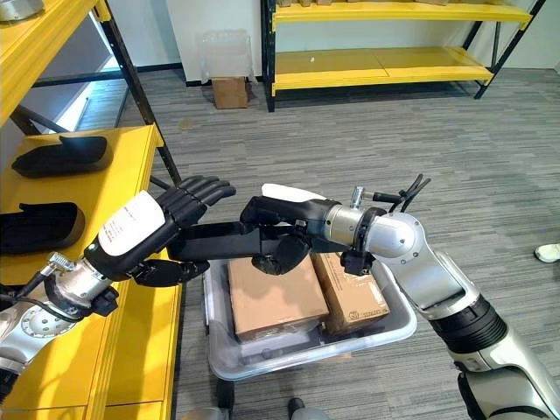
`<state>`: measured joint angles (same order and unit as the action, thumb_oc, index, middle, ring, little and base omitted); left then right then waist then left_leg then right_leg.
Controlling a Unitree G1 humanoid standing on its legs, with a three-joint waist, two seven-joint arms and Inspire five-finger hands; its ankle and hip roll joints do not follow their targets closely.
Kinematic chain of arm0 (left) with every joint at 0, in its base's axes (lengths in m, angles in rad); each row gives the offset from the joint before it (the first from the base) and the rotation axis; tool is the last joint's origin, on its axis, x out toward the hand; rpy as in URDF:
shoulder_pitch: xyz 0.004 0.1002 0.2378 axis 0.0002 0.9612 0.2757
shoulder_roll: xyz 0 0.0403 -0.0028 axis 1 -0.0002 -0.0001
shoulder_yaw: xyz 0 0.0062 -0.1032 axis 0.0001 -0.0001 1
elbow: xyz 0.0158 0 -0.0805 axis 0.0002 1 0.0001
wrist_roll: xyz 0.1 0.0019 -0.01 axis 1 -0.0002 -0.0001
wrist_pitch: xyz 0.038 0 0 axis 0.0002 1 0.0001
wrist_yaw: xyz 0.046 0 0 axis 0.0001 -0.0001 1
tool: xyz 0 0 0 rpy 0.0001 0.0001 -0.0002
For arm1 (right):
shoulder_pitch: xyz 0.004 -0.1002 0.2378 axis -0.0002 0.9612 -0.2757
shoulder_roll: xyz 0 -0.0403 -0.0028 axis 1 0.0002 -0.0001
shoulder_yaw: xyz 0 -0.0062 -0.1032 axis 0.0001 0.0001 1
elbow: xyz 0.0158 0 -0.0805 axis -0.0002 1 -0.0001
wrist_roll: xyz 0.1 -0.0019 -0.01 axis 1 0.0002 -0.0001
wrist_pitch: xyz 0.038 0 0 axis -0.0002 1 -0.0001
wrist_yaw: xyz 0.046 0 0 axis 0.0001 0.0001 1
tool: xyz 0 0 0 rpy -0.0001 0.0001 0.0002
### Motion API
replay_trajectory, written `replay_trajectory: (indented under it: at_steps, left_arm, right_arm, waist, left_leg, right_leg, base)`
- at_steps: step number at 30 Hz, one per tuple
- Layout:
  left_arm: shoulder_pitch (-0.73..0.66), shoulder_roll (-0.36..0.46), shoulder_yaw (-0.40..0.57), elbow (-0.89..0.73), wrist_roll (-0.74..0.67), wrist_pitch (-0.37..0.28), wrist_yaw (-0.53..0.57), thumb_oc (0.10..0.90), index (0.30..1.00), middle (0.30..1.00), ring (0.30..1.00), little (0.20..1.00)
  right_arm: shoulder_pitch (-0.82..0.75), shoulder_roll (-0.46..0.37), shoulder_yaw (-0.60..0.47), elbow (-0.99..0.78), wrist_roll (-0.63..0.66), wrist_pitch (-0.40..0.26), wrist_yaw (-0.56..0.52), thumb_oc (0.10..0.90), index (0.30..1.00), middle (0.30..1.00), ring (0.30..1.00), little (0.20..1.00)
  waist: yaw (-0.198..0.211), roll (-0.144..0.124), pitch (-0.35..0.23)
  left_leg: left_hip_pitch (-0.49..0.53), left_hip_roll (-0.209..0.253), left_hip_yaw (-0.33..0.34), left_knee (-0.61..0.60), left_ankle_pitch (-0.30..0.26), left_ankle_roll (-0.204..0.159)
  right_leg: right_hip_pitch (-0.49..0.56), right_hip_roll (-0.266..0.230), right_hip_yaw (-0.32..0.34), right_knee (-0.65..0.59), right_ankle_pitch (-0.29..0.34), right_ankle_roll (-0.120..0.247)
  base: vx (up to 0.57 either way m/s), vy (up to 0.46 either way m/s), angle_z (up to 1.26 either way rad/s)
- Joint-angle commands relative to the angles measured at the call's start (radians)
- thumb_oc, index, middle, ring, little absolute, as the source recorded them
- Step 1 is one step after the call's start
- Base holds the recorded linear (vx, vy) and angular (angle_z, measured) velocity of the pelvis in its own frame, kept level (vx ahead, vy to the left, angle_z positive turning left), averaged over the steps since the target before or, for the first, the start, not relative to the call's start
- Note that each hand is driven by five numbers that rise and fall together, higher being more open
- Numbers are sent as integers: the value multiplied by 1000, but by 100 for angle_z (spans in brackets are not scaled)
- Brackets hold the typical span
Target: Move parts from the plastic box to the shelf.
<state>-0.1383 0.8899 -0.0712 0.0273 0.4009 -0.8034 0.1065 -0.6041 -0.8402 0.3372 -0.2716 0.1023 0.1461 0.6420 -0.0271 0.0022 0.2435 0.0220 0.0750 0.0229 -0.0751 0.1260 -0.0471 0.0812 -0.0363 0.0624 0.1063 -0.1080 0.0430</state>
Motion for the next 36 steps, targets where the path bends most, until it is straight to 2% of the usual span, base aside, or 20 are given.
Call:
replay_trajectory:
  at_steps: [1, 5, 7, 10, 15, 23, 26, 34, 36]
  left_arm:
    - [-27, 44, 87, 47, -101, -38, 88, 900, 1000, 1000, 1000, 1000]
    - [-24, 42, 95, 50, -137, -28, 66, 900, 1000, 1000, 1000, 1000]
    - [-21, 32, 99, 62, -167, -6, -2, 900, 1000, 1000, 1000, 1000]
    - [-23, 28, 88, 68, -173, 19, -33, 900, 1000, 1000, 1000, 1000]
    - [-51, 12, 37, 100, -248, 43, -146, 900, 1000, 1000, 1000, 1000]
    - [-116, -43, -54, 105, -332, 69, -249, 900, 1000, 1000, 1000, 1000]
    - [-134, -63, -76, 105, -352, 83, -270, 900, 1000, 1000, 1000, 1000]
    - [-154, -106, -111, 121, -359, 54, -254, 900, 1000, 1000, 1000, 1000]
    - [-153, -114, -113, 116, -363, 70, -256, 900, 1000, 1000, 1000, 1000]
  right_arm:
    - [-5, -33, -111, -74, 79, -84, -49, 400, 300, 300, 300, 300]
    - [10, -38, -123, -70, 80, -100, -51, 400, 300, 300, 300, 300]
    - [16, -38, -140, -73, 94, -130, -41, 400, 300, 300, 300, 300]
    - [6, -36, -136, -83, 107, -135, -41, 400, 300, 300, 300, 300]
    - [-34, -16, -112, -113, 127, -151, -31, 400, 300, 300, 300, 300]
    - [-100, 54, -45, -151, 126, -156, -22, 400, 300, 300, 300, 300]
    - [-114, 76, -23, -142, 123, -161, -32, 400, 300, 300, 300, 300]
    - [-115, 124, 9, -104, 98, -188, -47, 400, 300, 300, 300, 300]
    - [-117, 130, 10, -92, 91, -197, -47, 400, 300, 300, 300, 300]
  waist:
    - [-16, -13, -133]
    - [-18, -13, -132]
    - [-20, -14, -129]
    - [-21, -14, -130]
    - [-23, -11, -130]
    - [-21, -1, -129]
    - [-18, -1, -130]
    - [-13, 1, -132]
    - [-11, 1, -132]
  left_leg:
    - [22, 50, 54, 61, -147, -14]
    - [22, 49, 54, 60, -147, -12]
    - [20, 49, 56, 60, -148, -11]
    - [20, 48, 56, 60, -148, -11]
    - [19, 48, 59, 64, -149, -9]
    - [18, 45, 58, 66, -149, -9]
    - [20, 43, 54, 65, -148, -8]
    - [24, 44, 50, 59, -147, -9]
    - [24, 43, 47, 60, -146, -8]
  right_leg:
    - [-30, -32, -95, 21, -6, 7]
    - [-31, -32, -93, 22, -6, 7]
    - [-34, -30, -91, 24, -6, 7]
    - [-35, -30, -90, 24, -5, 7]
    - [-38, -27, -88, 27, -6, 6]
    - [-37, -29, -91, 28, -6, 5]
    - [-33, -30, -93, 23, -4, 5]
    - [-28, -32, -97, 17, -1, 7]
    - [-28, -32, -98, 18, -1, 6]
  base:
    - [-1, -3, -3]
    - [0, 0, 0]
    - [-10, -5, -4]
    - [-2, -1, -1]
    - [0, 0, 0]
    - [-3, 3, -1]
    - [0, 0, 0]
    - [0, 0, 0]
    - [0, 0, 0]
